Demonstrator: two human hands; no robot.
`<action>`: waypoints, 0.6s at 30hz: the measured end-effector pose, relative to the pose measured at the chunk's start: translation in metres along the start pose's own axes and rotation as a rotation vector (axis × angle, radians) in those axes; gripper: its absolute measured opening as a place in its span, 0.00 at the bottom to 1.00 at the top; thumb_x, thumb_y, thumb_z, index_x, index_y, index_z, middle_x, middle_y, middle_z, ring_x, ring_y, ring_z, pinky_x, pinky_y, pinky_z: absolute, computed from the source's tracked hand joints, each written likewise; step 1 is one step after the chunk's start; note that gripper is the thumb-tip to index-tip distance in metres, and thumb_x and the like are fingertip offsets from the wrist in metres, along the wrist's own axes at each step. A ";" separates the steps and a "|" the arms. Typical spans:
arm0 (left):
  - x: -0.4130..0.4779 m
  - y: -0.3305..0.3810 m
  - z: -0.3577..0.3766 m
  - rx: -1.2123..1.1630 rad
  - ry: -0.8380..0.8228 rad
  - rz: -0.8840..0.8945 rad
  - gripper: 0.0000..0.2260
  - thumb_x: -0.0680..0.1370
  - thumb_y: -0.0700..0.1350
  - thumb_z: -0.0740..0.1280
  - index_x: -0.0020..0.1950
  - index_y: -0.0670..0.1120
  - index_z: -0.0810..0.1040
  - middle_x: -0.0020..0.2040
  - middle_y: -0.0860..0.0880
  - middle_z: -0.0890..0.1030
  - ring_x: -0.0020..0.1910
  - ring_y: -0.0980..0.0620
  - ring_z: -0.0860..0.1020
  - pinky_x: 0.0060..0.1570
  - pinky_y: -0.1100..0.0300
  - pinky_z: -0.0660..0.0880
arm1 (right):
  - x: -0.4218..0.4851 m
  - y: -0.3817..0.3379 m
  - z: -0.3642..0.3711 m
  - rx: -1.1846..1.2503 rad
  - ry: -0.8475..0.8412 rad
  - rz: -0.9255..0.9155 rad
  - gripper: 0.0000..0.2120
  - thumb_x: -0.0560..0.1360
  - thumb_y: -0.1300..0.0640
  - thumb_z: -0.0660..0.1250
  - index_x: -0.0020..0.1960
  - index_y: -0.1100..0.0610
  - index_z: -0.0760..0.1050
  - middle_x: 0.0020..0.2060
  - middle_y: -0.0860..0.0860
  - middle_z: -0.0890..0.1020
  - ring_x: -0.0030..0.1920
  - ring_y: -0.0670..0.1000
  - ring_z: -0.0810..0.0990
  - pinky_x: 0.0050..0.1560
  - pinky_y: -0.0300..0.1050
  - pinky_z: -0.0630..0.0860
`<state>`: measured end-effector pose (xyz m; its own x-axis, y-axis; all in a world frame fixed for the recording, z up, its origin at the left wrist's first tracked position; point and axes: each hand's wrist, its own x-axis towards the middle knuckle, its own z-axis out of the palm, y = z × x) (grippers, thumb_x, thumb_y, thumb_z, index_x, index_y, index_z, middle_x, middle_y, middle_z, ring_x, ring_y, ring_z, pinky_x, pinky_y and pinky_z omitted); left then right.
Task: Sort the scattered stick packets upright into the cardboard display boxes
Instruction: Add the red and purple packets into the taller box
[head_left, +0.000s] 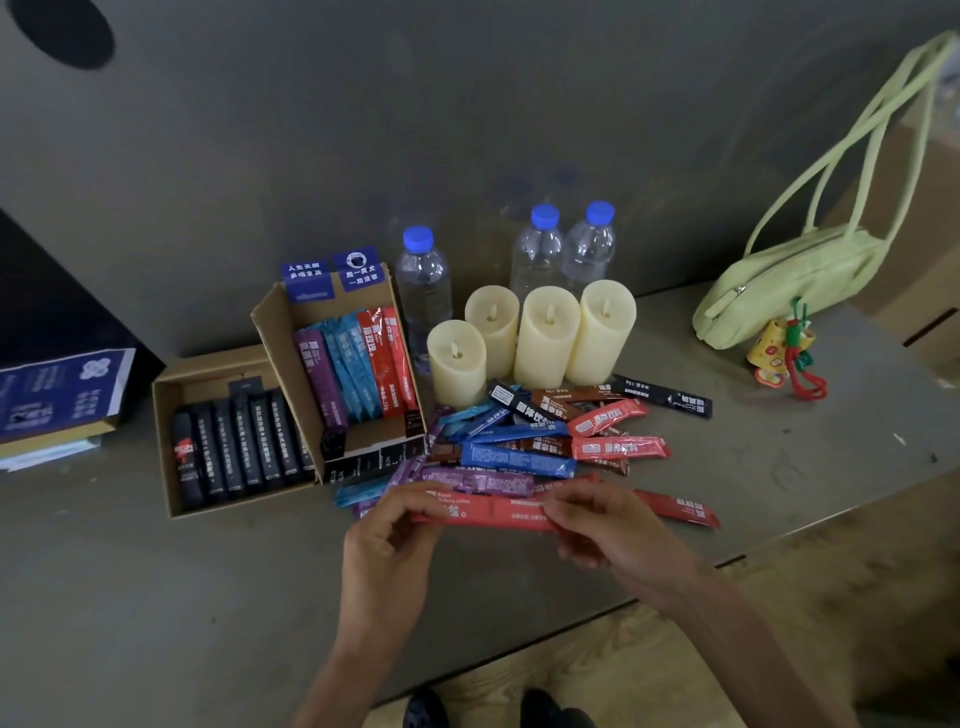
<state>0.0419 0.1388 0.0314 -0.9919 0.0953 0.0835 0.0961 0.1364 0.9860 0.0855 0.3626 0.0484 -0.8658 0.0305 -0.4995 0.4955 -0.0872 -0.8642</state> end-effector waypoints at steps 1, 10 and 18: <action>0.000 0.001 0.000 -0.023 0.012 -0.013 0.20 0.73 0.25 0.67 0.46 0.51 0.83 0.49 0.48 0.85 0.50 0.48 0.83 0.52 0.54 0.80 | 0.000 0.000 0.000 0.016 0.004 -0.023 0.05 0.78 0.58 0.69 0.47 0.58 0.83 0.35 0.54 0.81 0.34 0.49 0.78 0.31 0.38 0.70; 0.000 0.009 0.006 -0.326 0.042 -0.291 0.09 0.74 0.40 0.71 0.53 0.40 0.81 0.44 0.40 0.85 0.43 0.41 0.83 0.47 0.53 0.80 | 0.002 0.007 0.019 0.071 0.097 -0.077 0.04 0.76 0.65 0.70 0.49 0.65 0.81 0.39 0.61 0.84 0.37 0.55 0.84 0.33 0.42 0.75; 0.017 0.012 -0.019 0.113 0.011 -0.137 0.05 0.77 0.39 0.71 0.44 0.48 0.84 0.41 0.53 0.86 0.42 0.52 0.84 0.48 0.49 0.80 | 0.017 -0.004 0.071 -0.578 0.040 -0.278 0.02 0.74 0.54 0.74 0.46 0.48 0.83 0.39 0.40 0.85 0.43 0.37 0.81 0.43 0.29 0.73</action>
<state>0.0249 0.1237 0.0469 -0.9972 0.0579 -0.0480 -0.0316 0.2571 0.9659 0.0641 0.2932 0.0481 -0.9696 0.0132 -0.2444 0.2206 0.4795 -0.8493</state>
